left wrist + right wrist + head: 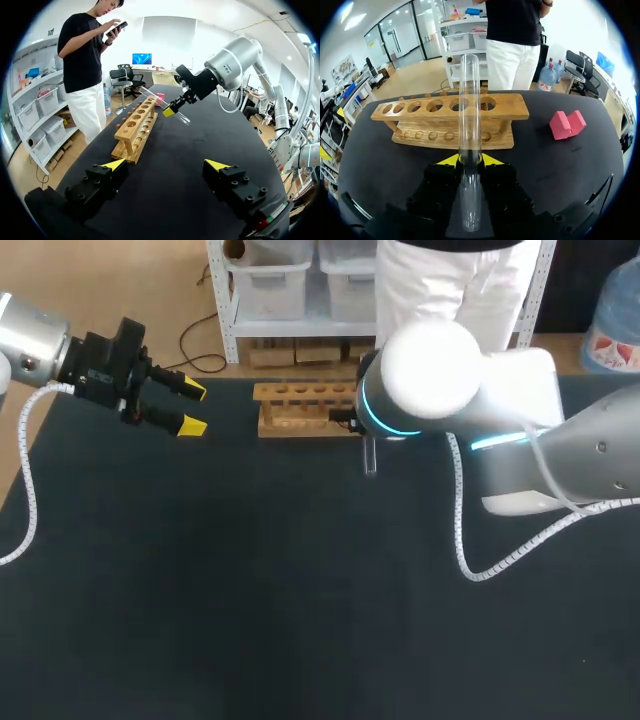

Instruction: Grasp the test tube, adjust it, and insert it.

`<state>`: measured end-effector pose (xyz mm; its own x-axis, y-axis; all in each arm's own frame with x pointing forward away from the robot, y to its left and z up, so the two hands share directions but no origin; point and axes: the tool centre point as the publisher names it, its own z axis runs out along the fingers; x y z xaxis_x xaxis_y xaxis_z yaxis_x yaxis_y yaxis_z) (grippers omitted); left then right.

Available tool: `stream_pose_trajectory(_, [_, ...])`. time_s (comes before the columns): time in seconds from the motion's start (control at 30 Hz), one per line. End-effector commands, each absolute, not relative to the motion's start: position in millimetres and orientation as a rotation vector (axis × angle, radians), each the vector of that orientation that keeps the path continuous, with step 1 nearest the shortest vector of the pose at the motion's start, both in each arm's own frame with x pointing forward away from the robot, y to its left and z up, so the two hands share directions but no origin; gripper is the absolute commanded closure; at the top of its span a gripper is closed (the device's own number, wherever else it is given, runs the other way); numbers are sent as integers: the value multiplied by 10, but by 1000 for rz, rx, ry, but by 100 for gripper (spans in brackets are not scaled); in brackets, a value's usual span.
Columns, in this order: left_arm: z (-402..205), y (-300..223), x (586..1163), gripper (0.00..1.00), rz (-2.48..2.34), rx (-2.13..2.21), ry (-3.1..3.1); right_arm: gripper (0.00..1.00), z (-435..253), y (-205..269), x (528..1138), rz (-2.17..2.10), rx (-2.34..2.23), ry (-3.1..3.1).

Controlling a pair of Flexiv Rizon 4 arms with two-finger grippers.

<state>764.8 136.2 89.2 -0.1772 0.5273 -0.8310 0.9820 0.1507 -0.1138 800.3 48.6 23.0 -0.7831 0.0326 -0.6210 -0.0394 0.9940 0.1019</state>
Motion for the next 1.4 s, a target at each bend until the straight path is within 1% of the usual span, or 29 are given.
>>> stream_pose_trajectory(0.03, [883,1365,7656,0,-910,1446,1789,100,230,494,8058,141,-16,2501])
stream_pose_trajectory(0.6, [883,1365,7656,0,-910,1446,1789,100,236,537,7928,130,27,2499])
stream_pose_trajectory(1.4, [883,1365,7656,0,-910,1446,1789,100,886,416,7501,88,133,2341])
